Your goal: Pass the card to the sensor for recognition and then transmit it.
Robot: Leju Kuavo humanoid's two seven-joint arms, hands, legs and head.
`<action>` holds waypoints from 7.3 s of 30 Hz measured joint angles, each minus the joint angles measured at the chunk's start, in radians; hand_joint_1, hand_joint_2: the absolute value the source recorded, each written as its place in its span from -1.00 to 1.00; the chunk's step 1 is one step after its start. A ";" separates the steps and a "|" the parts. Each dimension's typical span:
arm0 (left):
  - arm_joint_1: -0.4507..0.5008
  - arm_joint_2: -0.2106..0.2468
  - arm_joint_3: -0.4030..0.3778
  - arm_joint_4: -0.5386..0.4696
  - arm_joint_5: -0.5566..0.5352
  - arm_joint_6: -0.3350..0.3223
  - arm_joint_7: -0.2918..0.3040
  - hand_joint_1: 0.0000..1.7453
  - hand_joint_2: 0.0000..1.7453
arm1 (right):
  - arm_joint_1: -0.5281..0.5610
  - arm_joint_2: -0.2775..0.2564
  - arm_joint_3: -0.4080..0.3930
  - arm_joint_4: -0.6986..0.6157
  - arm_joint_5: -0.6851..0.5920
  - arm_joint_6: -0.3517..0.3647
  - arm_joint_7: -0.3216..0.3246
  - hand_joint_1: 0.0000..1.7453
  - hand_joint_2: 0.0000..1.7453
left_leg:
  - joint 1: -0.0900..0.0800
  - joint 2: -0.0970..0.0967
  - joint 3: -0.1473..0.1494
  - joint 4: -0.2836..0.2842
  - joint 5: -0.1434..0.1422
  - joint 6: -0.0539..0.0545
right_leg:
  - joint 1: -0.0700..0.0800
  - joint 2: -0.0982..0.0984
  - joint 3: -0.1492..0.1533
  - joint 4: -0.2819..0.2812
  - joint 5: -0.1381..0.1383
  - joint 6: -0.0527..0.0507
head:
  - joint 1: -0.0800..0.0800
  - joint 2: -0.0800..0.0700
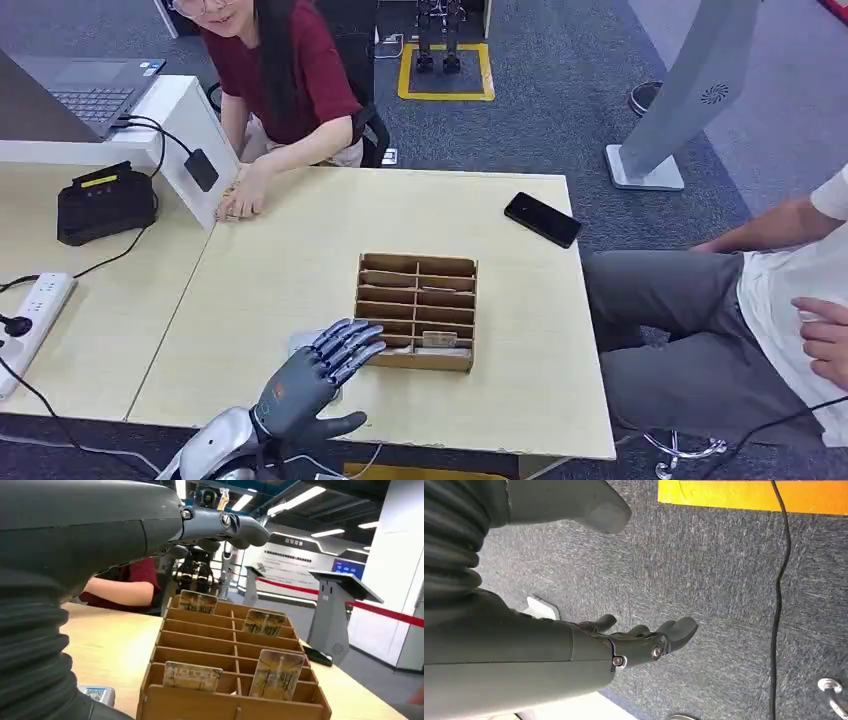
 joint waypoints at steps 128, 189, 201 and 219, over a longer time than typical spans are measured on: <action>-0.183 -0.171 -0.019 0.396 -0.100 0.102 0.195 1.00 1.00 | -0.001 0.002 -0.022 -0.001 0.065 -0.013 -0.033 -1.00 1.00 | 0.000 0.000 0.000 0.000 0.000 0.000 | 0.000 0.000 0.000 0.000 0.000 0.000 | 0.000 0.000; -0.630 -0.099 0.399 0.728 -0.044 0.268 0.362 1.00 1.00 | -0.006 0.008 -0.026 -0.001 0.126 0.027 -0.002 -1.00 1.00 | 0.000 0.000 -0.001 0.000 0.005 -0.003 | 0.000 0.000 -0.003 0.003 0.003 -0.004 | 0.000 0.000; -0.630 -0.148 0.492 0.843 -0.063 0.275 0.329 1.00 1.00 | -0.006 0.008 -0.024 -0.001 0.139 0.038 0.016 -1.00 1.00 | 0.000 0.000 -0.002 0.000 0.005 -0.003 | 0.000 0.000 -0.003 0.003 0.003 -0.004 | 0.000 0.000; -0.630 -0.161 0.508 0.869 -0.065 0.276 0.327 -1.00 1.00 | -0.005 0.008 -0.023 -0.001 0.139 0.038 0.013 -1.00 1.00 | 0.000 0.000 -0.002 0.000 0.005 -0.003 | 0.000 0.000 -0.003 0.003 0.003 -0.004 | 0.000 0.000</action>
